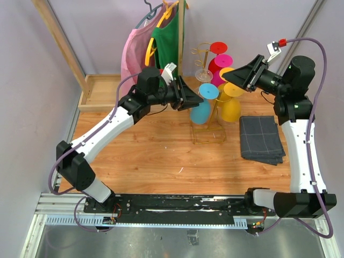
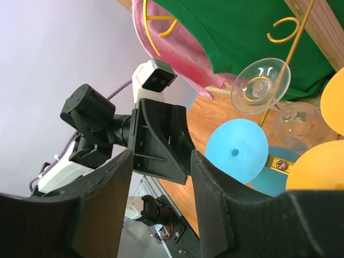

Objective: Place the wine glass upside down on the wine glass rack

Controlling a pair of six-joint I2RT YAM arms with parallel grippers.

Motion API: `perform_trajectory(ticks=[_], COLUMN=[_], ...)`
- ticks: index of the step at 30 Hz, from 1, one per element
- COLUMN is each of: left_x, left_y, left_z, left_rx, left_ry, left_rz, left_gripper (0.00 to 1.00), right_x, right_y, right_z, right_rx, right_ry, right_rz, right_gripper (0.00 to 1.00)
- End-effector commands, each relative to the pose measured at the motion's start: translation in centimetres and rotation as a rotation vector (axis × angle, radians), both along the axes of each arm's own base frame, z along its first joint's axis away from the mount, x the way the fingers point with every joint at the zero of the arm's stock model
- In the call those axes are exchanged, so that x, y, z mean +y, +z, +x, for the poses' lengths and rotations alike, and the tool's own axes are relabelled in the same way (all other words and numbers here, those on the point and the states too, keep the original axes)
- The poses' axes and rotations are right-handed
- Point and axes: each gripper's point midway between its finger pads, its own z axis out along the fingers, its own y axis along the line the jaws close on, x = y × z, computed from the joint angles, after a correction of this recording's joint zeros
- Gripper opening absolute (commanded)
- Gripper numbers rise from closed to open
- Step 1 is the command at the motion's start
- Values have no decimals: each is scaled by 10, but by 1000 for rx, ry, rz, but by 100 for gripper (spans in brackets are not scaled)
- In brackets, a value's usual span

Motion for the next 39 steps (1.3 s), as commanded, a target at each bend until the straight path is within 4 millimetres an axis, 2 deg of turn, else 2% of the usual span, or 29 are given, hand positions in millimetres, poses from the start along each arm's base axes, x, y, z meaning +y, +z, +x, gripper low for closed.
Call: perform_trajectory(ticks=[1,4,7,13,16,19,21,22,23,24,29,39], left_x=[16,31,51,79,92,106,116,123,129,135,151,148], left_y=[13,15,11,33,48,58,62,62,62,62,61,57], left_z=[-18,-20,-12,-7,-7,-4,-3,-2,0,1,2,-1], left_rx=[-100,-194,-265,-389,-442,-478,-492,-490,-483,-480,-472,-447], left_ry=[7,36,113,225,270,318,348,366,388,412,452,429], left_rz=[51,129,244,291,277,291,307,319,333,344,365,339], left_gripper=[49,51,52,62,68,79,82,87,97,99,99,99], right_x=[-6,-7,-8,-9,-9,-9,-9,-10,-10,-10,-12,-29], right_y=[1,-2,-5,-9,-11,-9,-8,-8,-9,-10,-10,-1], right_z=[3,6,9,11,11,11,10,10,10,10,10,10], right_rx=[-29,-28,-32,-26,-25,-31,-32,-30,-29,-25,-19,-52], right_ry=[-17,-26,-36,-41,-42,-44,-43,-46,-50,-54,-66,-197], right_rz=[-6,-12,-22,-26,-28,-28,-28,-29,-31,-32,-39,-140], right_gripper=[53,58,65,75,87,93,100,99,99,99,98,98])
